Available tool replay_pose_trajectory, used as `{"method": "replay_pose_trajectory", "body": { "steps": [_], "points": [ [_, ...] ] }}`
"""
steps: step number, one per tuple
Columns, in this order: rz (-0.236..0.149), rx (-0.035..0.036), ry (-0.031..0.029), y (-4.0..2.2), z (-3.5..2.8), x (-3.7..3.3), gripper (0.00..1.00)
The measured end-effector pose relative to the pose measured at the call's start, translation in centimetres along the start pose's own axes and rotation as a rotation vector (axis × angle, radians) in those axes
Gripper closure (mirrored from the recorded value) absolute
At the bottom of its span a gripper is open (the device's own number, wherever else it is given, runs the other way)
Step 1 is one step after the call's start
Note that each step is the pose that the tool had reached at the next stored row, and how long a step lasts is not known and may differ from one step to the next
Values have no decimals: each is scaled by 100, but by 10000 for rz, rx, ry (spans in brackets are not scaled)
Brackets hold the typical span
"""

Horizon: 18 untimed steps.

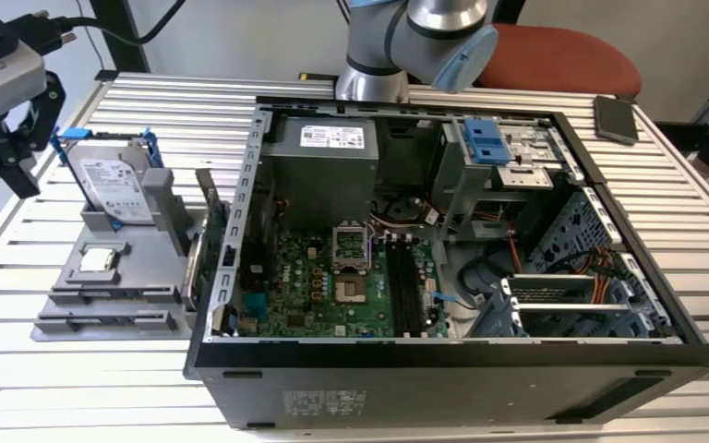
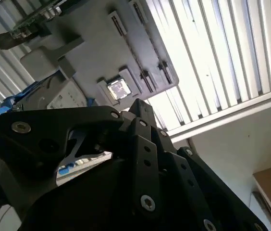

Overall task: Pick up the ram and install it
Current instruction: 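Reach for the ram, then pick up the ram and move it above insertion slot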

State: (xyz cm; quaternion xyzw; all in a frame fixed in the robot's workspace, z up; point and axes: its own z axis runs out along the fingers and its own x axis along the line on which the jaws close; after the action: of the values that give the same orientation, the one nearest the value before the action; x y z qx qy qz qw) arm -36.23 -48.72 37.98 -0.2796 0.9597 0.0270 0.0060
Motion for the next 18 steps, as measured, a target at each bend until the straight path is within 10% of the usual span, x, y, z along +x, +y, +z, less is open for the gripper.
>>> {"method": "replay_pose_trajectory", "body": {
  "steps": [18],
  "points": [
    [-2392, -64, 117, 0, -3, 0, 100]
  ]
}}
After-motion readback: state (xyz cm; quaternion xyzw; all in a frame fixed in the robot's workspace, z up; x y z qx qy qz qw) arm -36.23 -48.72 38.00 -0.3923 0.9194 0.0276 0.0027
